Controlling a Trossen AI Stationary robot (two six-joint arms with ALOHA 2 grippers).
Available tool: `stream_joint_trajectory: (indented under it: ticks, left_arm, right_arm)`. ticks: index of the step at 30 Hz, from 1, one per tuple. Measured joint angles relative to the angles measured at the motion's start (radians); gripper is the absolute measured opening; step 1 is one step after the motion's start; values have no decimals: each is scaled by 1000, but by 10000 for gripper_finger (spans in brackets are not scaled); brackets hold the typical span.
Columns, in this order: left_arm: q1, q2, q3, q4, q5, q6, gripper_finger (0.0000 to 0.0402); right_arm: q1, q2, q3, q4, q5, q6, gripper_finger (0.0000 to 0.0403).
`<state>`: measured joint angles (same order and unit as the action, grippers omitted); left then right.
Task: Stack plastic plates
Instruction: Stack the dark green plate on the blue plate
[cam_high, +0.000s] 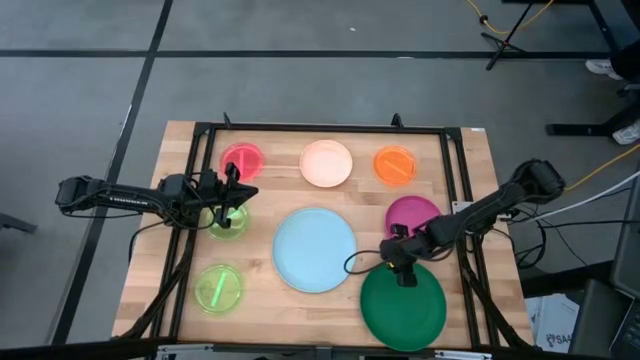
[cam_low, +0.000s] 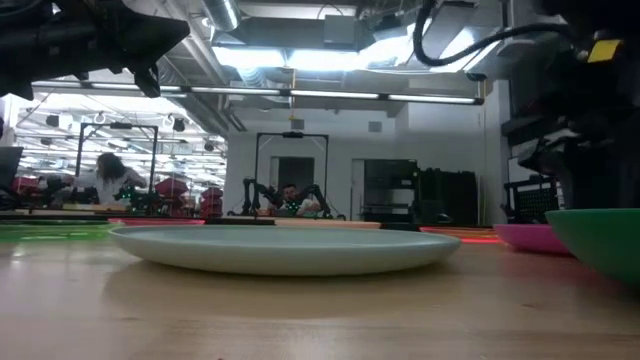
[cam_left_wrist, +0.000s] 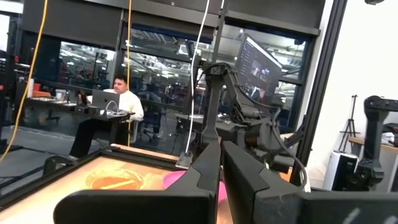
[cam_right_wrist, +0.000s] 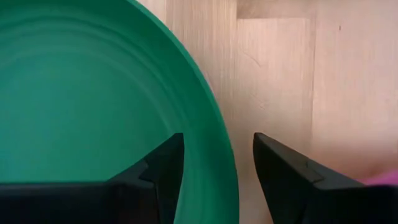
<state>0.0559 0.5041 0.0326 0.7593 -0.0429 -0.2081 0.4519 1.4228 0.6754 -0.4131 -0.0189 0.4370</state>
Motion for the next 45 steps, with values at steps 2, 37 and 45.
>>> stream_joint_trajectory:
  ticks: [2,37,45]
  left_arm:
    - [0,0,0,0,0,0,11]
    - [0,0,0,1,3,1,11]
    - [0,0,0,2,3,1,11]
  right_arm:
    - [0,12,0,2,-11,0,179]
    - [-244,-13,252,-27,-101,-11,2]
    - [-371,-13,257,65,-82,-26,5]
